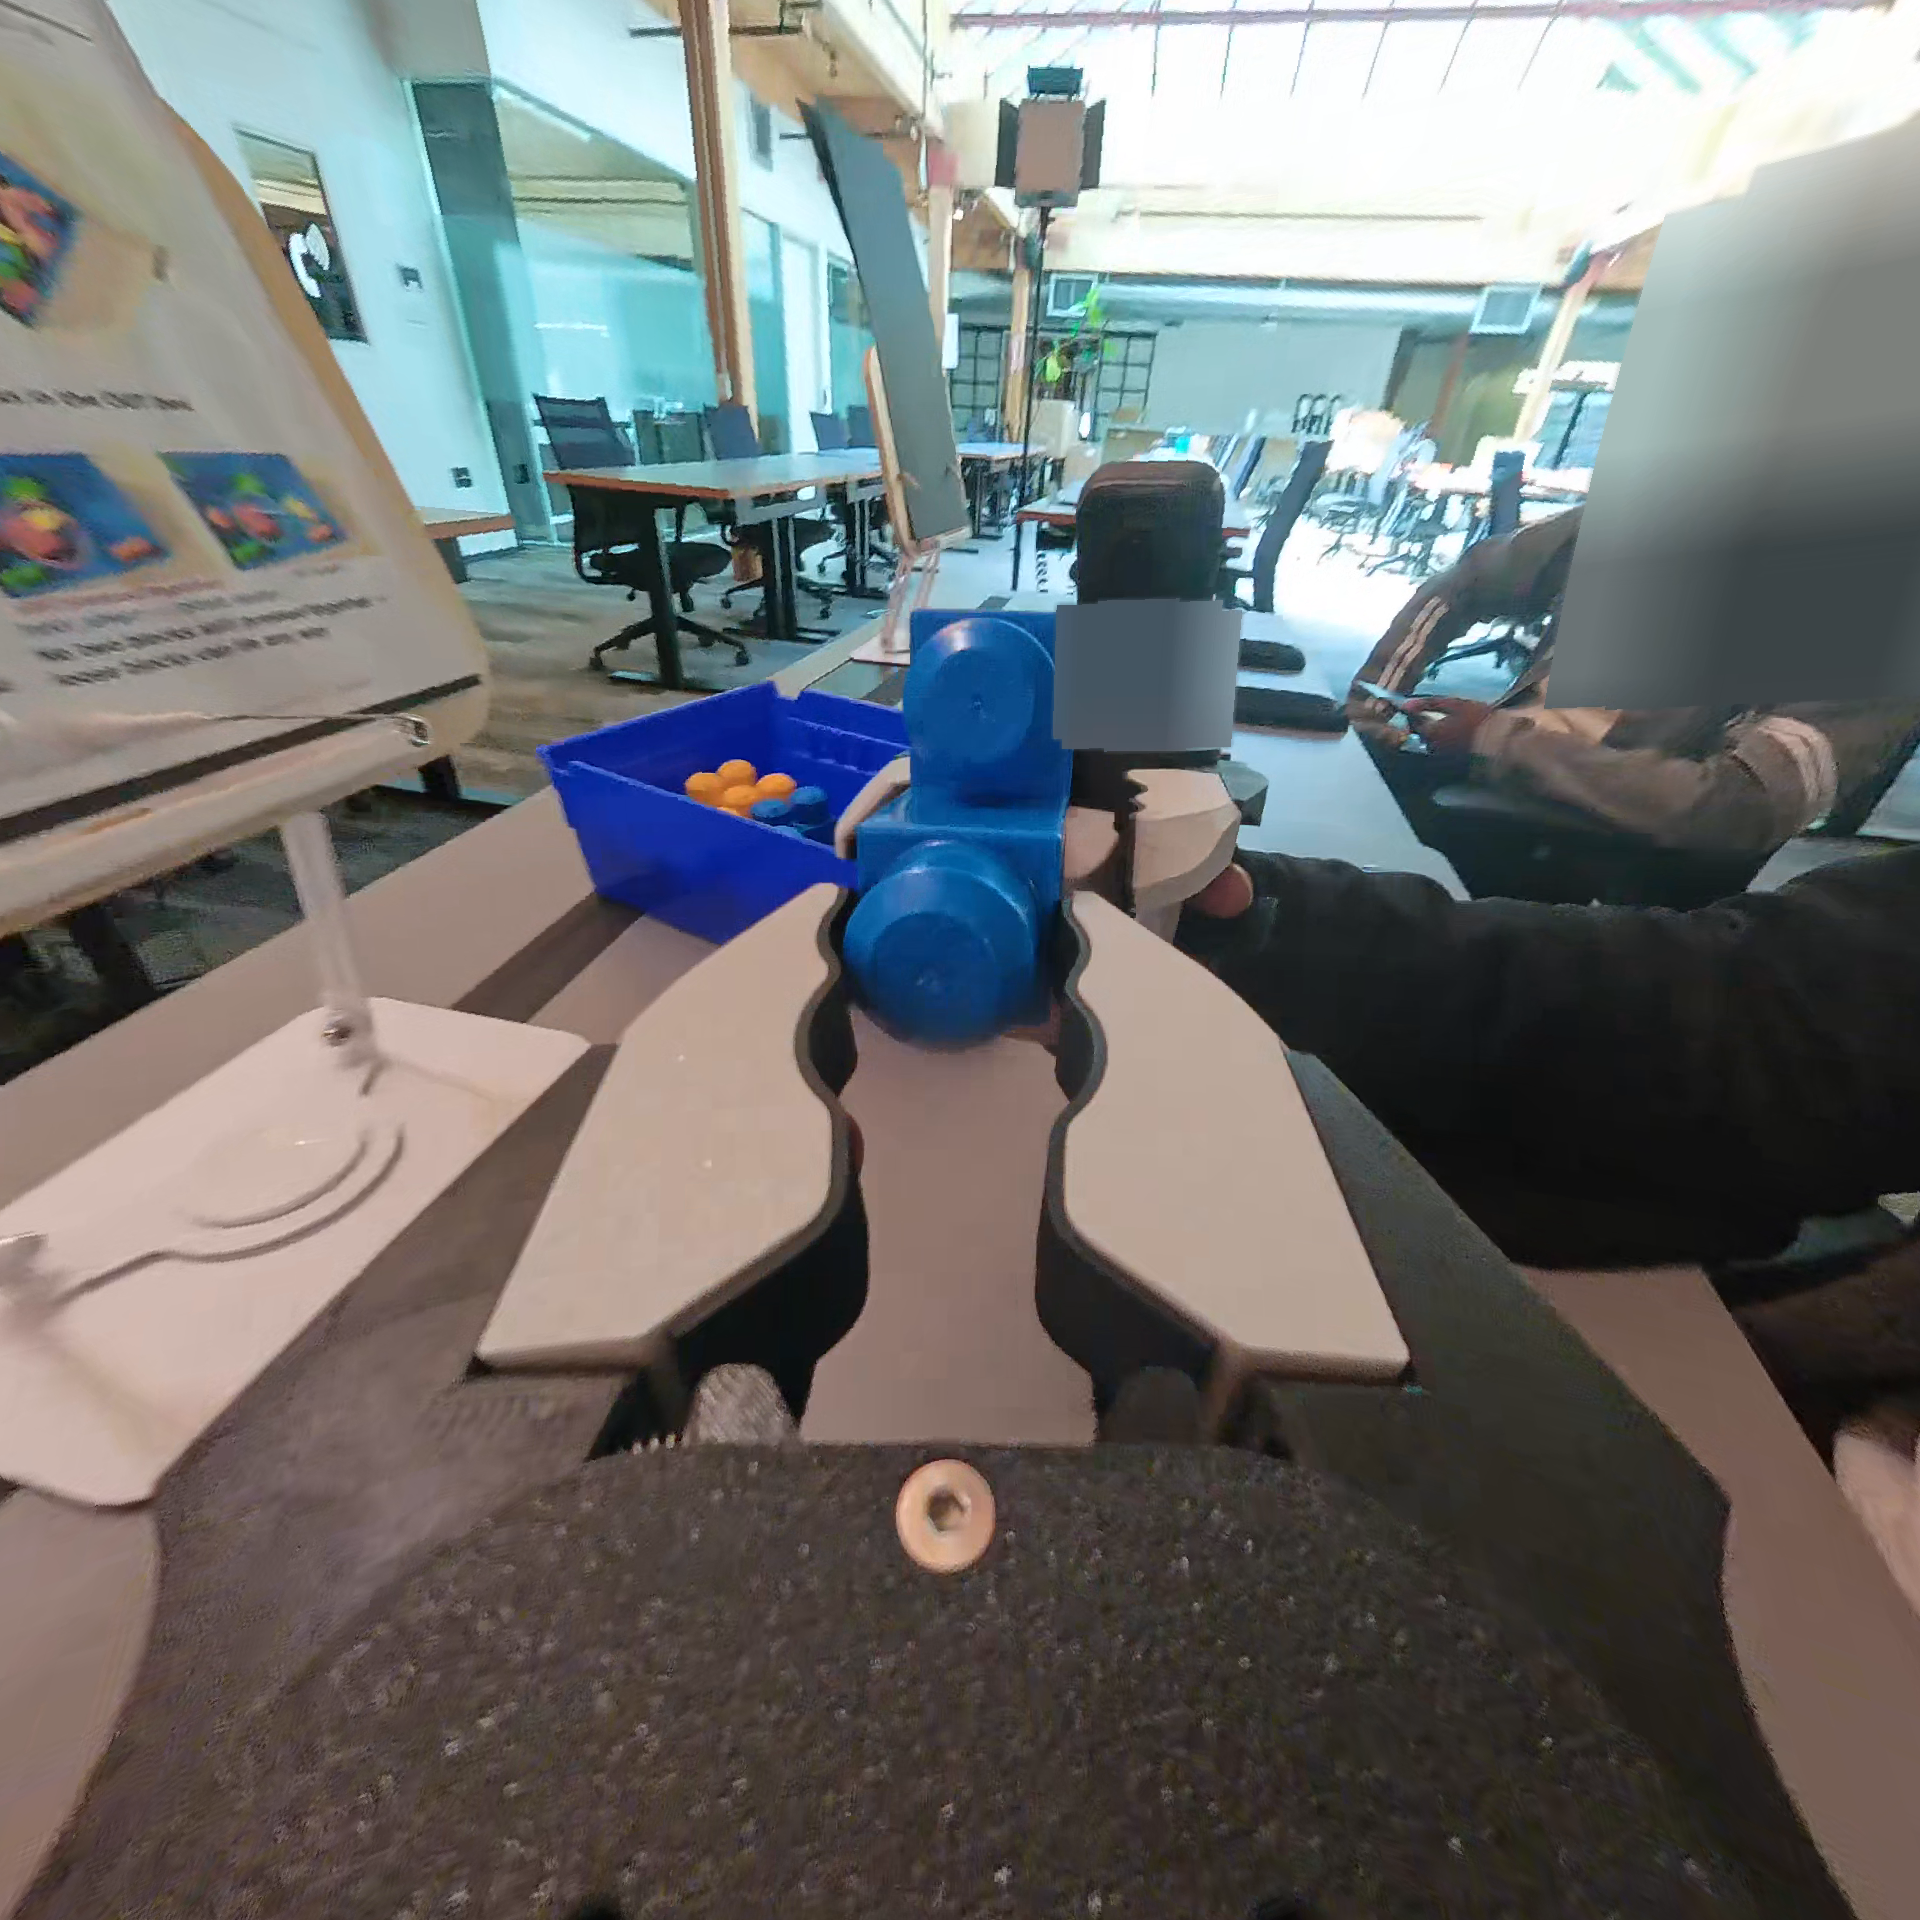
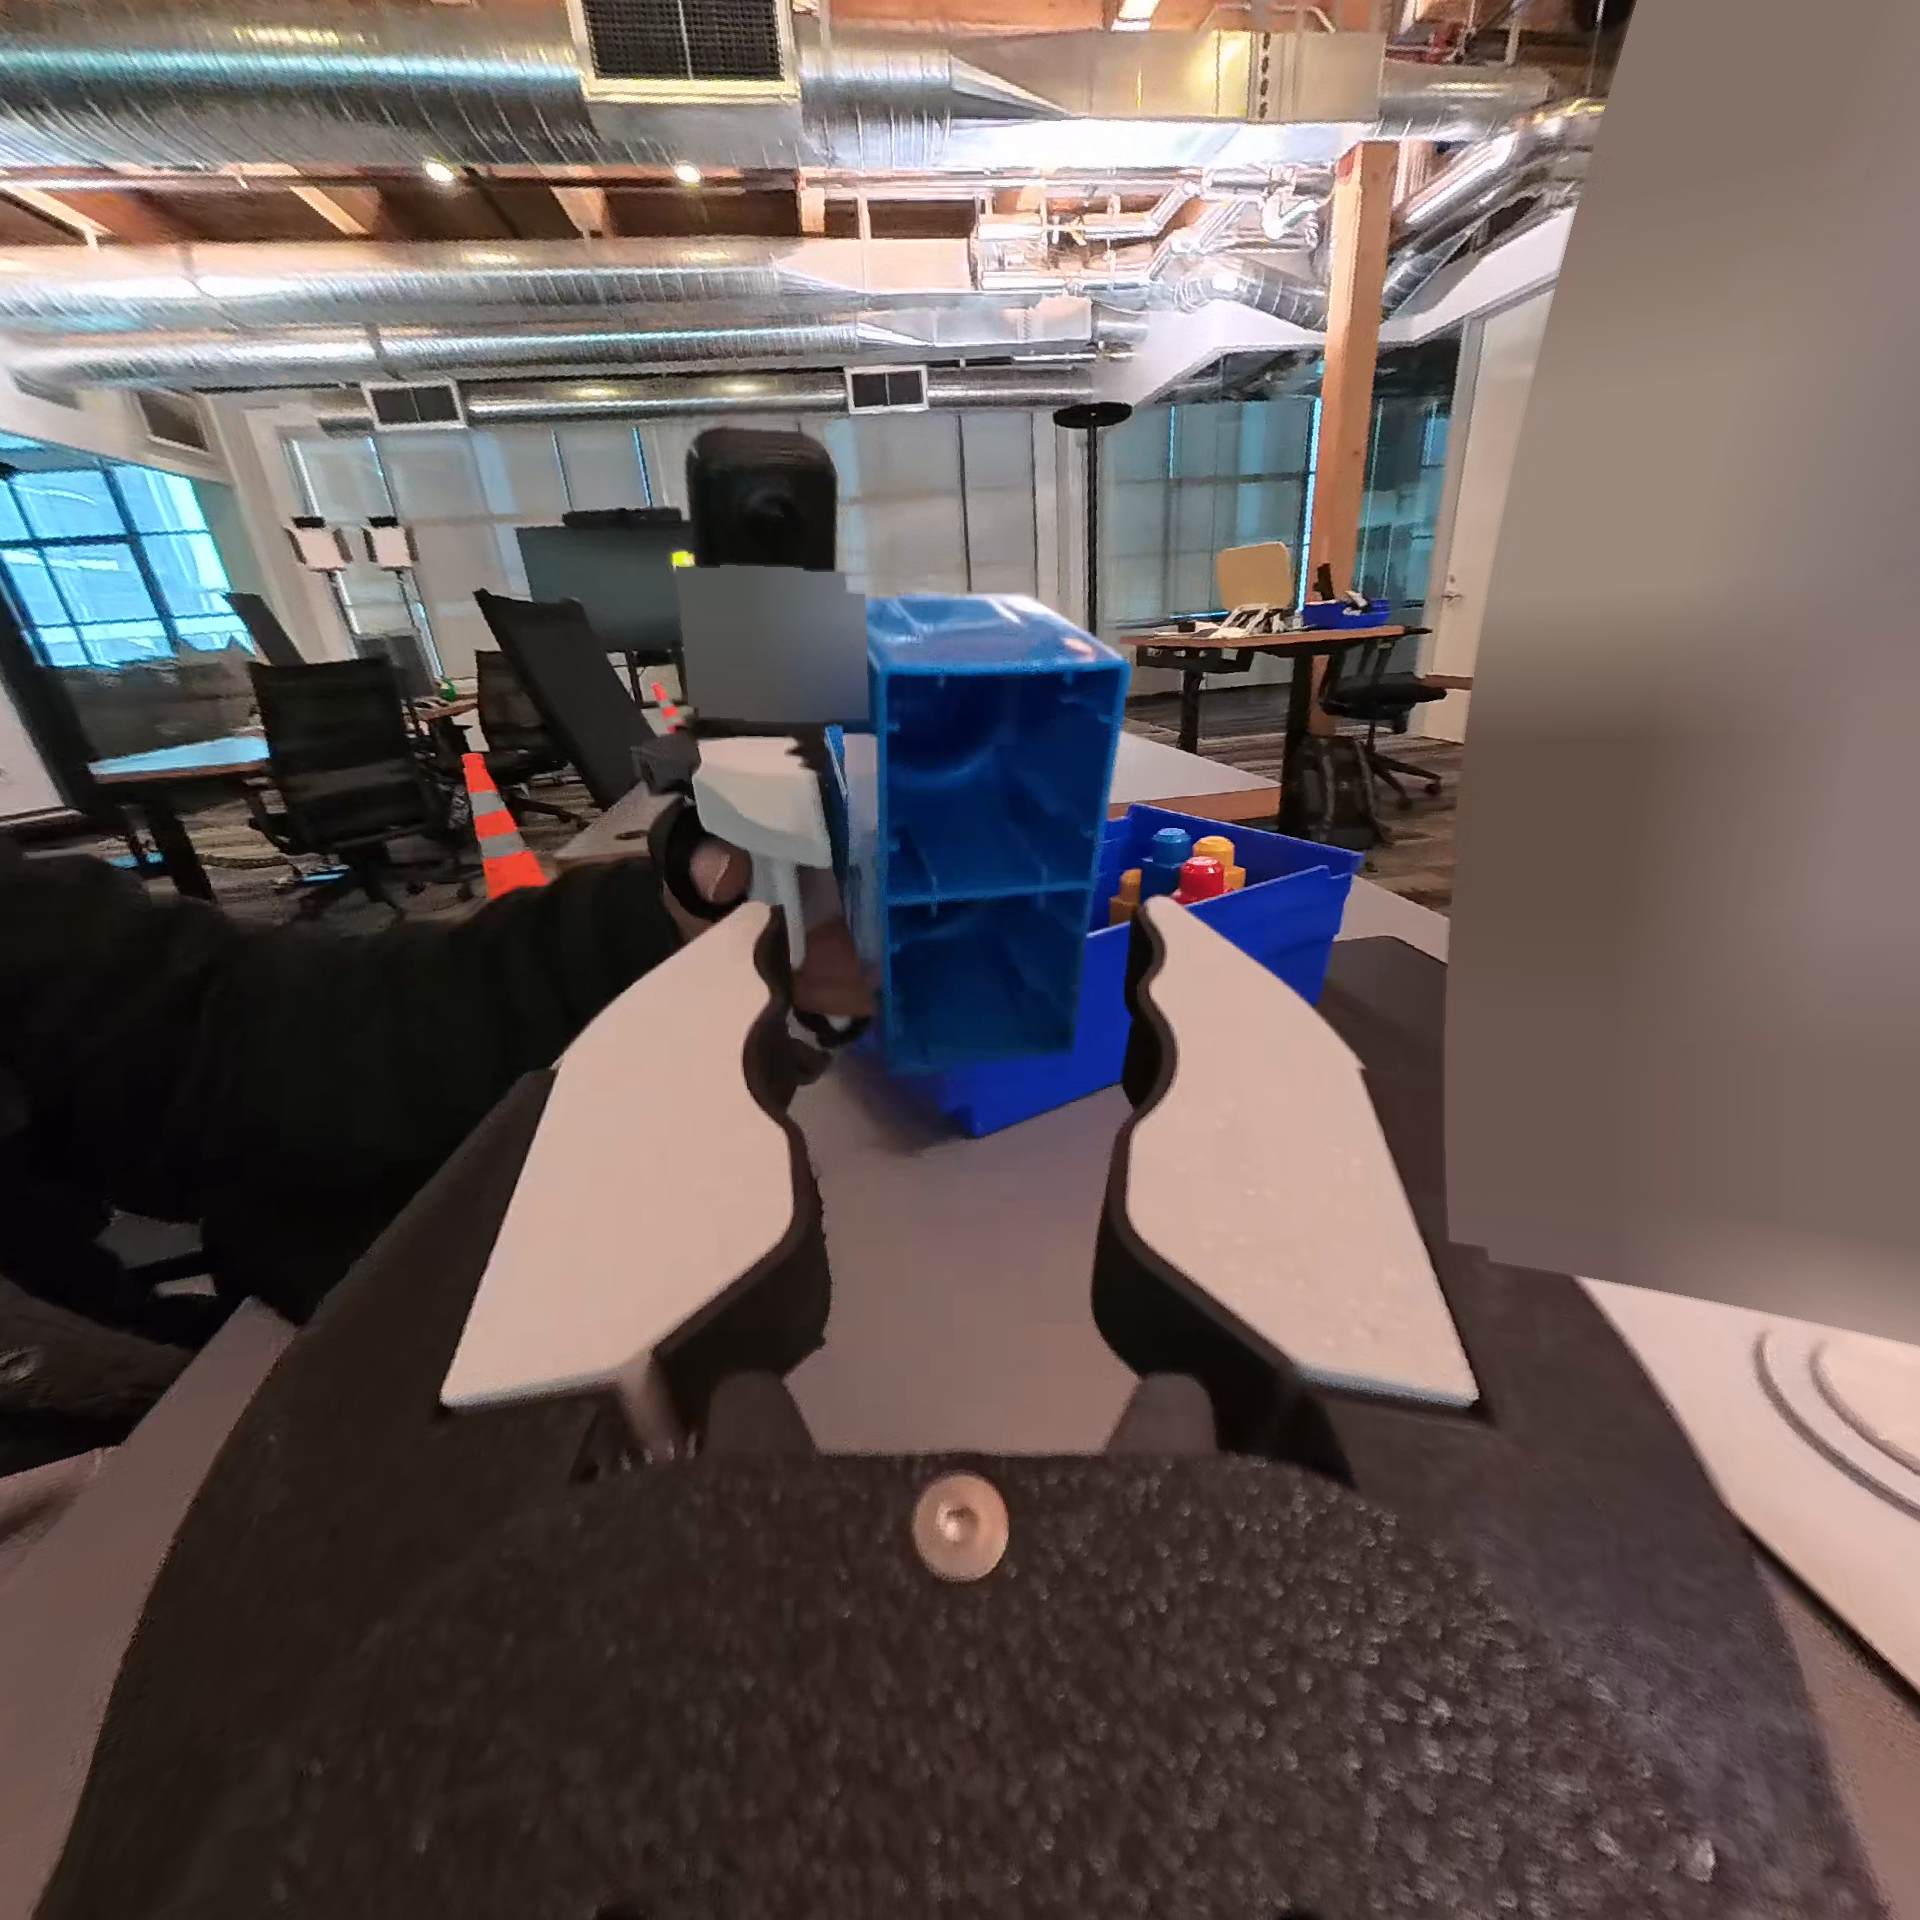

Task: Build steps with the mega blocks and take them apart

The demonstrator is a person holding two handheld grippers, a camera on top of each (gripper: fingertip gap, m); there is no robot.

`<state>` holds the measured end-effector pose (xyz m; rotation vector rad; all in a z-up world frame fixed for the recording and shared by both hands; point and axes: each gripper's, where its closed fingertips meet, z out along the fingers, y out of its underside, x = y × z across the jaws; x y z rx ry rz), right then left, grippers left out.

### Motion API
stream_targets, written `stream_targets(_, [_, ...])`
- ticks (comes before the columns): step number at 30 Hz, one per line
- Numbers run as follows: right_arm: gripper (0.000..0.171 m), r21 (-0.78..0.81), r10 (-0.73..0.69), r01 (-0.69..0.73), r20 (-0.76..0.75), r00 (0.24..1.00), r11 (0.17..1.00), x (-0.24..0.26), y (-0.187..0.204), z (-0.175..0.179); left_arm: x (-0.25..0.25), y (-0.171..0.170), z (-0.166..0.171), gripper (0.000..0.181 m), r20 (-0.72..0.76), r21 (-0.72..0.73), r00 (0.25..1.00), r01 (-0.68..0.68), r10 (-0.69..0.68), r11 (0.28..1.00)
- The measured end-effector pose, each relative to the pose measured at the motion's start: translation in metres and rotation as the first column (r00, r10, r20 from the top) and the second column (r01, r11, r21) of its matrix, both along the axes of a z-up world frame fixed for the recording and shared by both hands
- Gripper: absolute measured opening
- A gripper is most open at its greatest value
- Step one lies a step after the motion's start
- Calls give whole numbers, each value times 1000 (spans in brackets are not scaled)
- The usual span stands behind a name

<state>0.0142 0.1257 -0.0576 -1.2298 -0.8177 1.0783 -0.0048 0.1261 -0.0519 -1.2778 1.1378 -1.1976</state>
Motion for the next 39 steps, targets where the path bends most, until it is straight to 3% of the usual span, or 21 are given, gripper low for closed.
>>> stream_targets(5, [43, -17, 46, -45, 35, 998, 999, -6, -4, -11, 13, -9, -19, 36, -6, -33, 998, 60, -61, 998])
stream_targets(15, [41, -36, 86, -83, 91, 992, 996, -7, -7, -21, 10, -9, -29, 35, -45, -40, 995, 89, -91, 995])
stream_targets(20, [41, -36, 13, -11, 48, 999, 999, 33, 4, -15, -15, 8, -11, 36, 25, -61, 999, 27, -25, 998])
stream_targets(23, [41, -39, -27, 27, 7, 1000, 999, 47, 9, -10, -25, 15, -15, 35, -63, -15, 997, -33, 32, 999])
stream_targets(25, [41, -44, -36, 37, 17, 999, 998, 46, 12, -13, -25, 18, -32, 35, -209, 40, 975, -66, 73, 997])
stream_targets(27, [41, -45, -35, 36, 32, 999, 998, 41, 12, -16, -26, 19, -60, 35, -407, 98, 907, -72, 106, 993])
stream_targets(30, [41, -41, -37, 39, 49, 998, 998, 36, 12, -19, -34, 22, -104, 35, -659, 186, 733, -59, 169, 981])
stream_targets(36, [41, -40, -47, 49, 46, 998, 998, 36, 13, -18, -44, 7, -166, 35, -871, 132, 484, 69, 83, 989])
stream_targets(39, [41, -45, -51, 54, 49, 997, 998, 36, 14, -19, -47, 5, -187, 35, -914, 119, 400, 107, 67, 987])
